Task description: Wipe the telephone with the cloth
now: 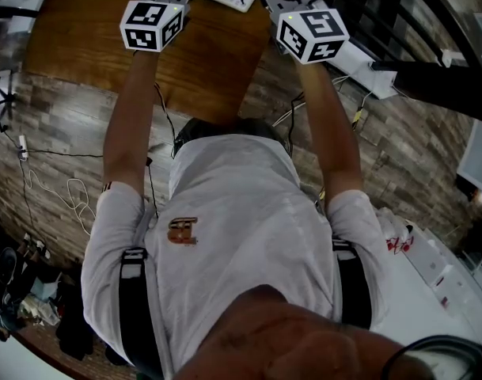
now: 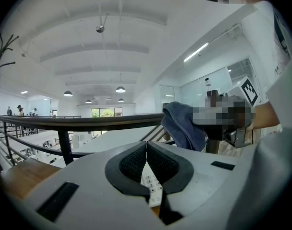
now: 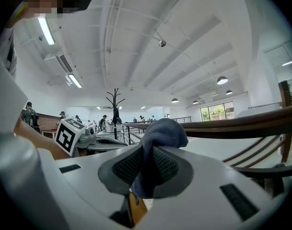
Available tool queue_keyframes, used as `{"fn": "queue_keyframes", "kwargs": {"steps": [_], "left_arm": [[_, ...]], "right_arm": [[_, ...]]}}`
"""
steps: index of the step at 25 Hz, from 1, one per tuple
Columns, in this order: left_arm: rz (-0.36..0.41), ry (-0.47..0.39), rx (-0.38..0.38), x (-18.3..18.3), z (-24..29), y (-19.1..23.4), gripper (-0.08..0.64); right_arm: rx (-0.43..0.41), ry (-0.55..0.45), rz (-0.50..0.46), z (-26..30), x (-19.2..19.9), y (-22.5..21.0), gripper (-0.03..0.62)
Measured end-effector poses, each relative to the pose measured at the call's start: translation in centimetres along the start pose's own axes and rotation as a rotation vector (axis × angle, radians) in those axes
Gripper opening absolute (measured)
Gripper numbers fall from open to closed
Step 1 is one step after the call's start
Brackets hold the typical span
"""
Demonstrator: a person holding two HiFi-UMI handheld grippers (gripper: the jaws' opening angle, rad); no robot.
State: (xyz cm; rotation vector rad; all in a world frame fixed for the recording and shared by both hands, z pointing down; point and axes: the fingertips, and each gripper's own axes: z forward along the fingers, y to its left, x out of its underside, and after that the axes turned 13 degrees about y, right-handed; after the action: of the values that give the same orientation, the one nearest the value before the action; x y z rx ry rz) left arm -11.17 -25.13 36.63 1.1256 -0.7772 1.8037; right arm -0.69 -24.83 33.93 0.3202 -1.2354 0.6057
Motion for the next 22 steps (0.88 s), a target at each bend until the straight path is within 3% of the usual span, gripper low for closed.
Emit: {"fn": "queue_keyframes", "kwargs": {"steps": [17, 22], "left_arm": [[0.035, 0.201, 0.084, 4.6, 6.8, 5.5, 0.025], [0.049, 0.266, 0.105, 6.2, 8.5, 6.8, 0.078]], "right_arm": [[0.083, 0.148, 0.04, 8.6, 2.2, -2.9, 0.072], [0.099, 0.2, 0.06, 11.0, 3.6, -4.2, 0.072]]}}
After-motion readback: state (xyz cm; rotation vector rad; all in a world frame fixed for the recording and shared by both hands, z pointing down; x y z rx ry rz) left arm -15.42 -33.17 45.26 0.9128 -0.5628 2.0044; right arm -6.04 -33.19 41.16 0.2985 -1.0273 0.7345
